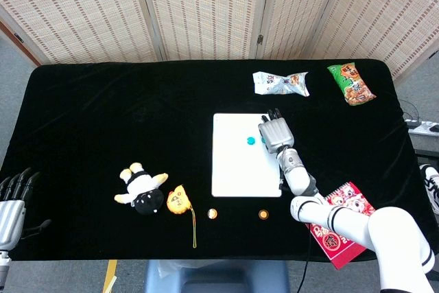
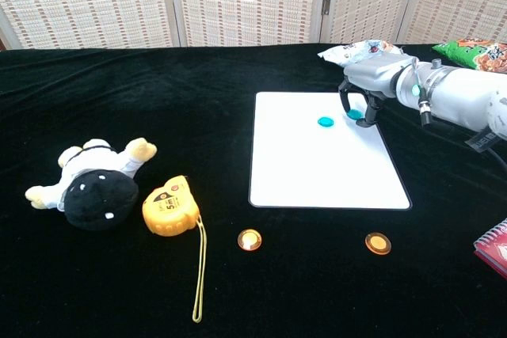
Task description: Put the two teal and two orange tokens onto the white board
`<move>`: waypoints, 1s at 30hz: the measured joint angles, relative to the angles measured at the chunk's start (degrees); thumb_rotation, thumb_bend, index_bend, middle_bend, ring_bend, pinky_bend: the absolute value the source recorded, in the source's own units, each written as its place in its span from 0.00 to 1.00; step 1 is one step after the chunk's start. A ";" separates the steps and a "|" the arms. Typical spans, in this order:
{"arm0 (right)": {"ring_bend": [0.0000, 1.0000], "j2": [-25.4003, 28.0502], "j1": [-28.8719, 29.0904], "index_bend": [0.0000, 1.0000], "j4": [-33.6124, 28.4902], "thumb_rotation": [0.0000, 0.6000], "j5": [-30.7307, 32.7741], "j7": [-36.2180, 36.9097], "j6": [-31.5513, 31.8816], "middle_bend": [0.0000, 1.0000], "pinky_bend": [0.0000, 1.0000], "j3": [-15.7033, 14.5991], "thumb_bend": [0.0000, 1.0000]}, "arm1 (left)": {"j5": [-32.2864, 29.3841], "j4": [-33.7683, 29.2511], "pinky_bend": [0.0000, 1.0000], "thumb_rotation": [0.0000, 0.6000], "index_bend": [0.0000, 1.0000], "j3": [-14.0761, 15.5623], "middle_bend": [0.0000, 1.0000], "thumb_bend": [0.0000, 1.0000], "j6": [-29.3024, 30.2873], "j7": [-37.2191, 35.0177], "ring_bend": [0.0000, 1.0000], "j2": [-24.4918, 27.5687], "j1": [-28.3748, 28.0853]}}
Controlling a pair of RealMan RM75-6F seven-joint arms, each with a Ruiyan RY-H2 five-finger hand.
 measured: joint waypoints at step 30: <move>0.05 12.73 -5.98 0.34 -21.89 1.00 -18.13 10.30 7.89 0.13 0.00 -2.68 0.27 | 0.31 -0.40 0.00 1.00 0.00 -0.37 0.00 0.13 0.02 0.21 0.00 0.01 -0.30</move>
